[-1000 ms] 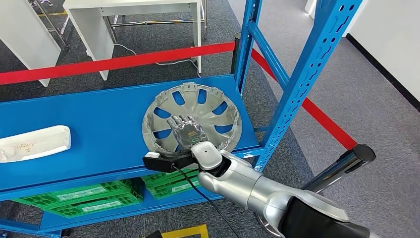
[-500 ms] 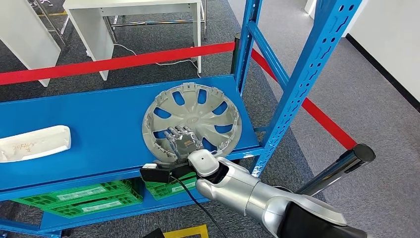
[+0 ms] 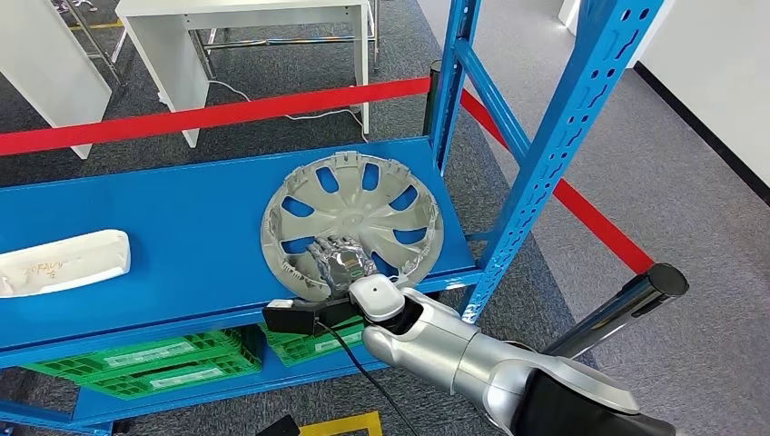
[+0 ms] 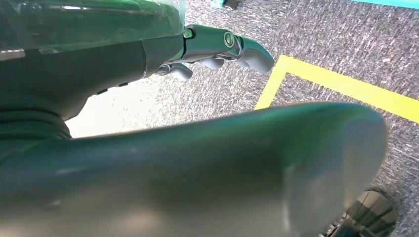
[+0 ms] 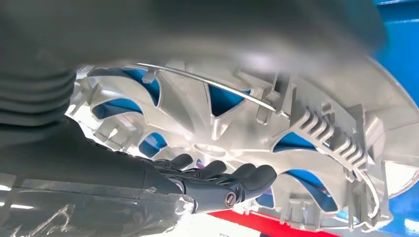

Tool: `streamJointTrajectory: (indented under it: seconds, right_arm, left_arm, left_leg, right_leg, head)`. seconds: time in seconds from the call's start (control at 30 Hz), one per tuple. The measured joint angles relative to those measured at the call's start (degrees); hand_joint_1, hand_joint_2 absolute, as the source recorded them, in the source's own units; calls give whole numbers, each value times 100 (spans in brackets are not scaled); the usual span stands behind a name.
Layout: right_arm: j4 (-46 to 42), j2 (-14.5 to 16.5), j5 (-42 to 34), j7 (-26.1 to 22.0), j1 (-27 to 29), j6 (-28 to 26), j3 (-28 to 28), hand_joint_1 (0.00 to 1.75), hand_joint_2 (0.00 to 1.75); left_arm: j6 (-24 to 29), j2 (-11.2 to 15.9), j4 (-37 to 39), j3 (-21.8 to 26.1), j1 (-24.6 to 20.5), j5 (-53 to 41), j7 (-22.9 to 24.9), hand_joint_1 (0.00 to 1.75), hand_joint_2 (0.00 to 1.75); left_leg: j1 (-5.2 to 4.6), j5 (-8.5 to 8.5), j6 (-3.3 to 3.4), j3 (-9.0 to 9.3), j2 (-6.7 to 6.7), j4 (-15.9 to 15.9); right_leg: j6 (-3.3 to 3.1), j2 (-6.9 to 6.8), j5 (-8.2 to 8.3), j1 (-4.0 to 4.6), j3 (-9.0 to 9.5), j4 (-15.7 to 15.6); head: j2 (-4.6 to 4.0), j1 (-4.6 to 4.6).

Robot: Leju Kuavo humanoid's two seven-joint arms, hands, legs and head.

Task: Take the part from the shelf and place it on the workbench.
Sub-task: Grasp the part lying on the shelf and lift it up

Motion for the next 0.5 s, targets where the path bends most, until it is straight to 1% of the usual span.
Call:
streamJointTrajectory:
  seconds: [0.5]
  right_arm:
    - [-1, -94, -78, -18, 4, -8, -4, 0, 175]
  left_arm:
    - [22, -1, 13, 91, 10, 30, -17, 0, 0]
  left_leg:
    - [0, 0, 0, 0, 0, 0]
  right_leg:
    - [0, 0, 0, 0, 0, 0]
  head:
    - [0, 0]
